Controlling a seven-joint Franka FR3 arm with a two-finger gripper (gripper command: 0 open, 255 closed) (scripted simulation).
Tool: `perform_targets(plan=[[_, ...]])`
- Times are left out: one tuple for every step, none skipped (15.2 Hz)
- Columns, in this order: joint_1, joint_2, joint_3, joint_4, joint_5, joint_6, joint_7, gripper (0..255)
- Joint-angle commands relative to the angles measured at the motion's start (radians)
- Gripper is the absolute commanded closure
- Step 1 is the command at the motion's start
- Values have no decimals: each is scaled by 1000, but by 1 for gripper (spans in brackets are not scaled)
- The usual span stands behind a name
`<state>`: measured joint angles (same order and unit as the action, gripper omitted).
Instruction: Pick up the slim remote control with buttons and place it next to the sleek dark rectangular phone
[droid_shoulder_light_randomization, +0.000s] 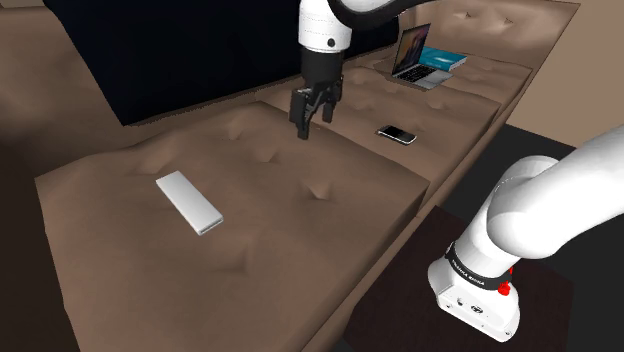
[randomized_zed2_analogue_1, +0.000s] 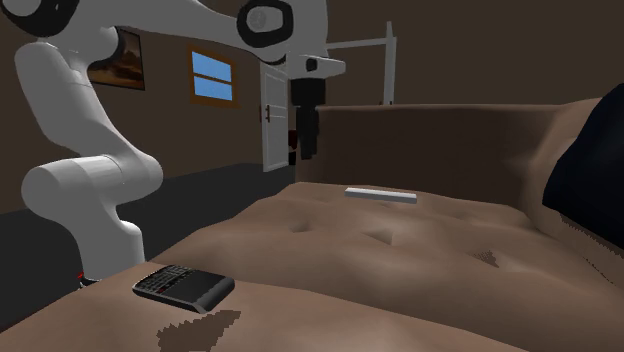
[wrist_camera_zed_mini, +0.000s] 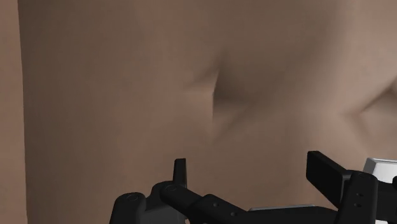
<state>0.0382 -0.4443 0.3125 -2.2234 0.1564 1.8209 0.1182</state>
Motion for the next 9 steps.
perform_targets(plan=[[3, 66, 38, 43, -8, 22, 44, 0], [4, 101, 56, 66, -15, 32, 67, 0], [5, 137, 74, 90, -24, 42, 90, 0], [7, 174, 92, 116, -35, 51, 113, 0], [9, 211, 109, 143, -48, 58, 137, 0], [11, 250, 126, 171, -62, 65, 162, 0], [14, 289, 142, 201, -79, 71, 187, 0], [18, 329, 157, 232, -97, 75, 213, 0], [23, 371, 171, 264, -117, 78, 239, 0]])
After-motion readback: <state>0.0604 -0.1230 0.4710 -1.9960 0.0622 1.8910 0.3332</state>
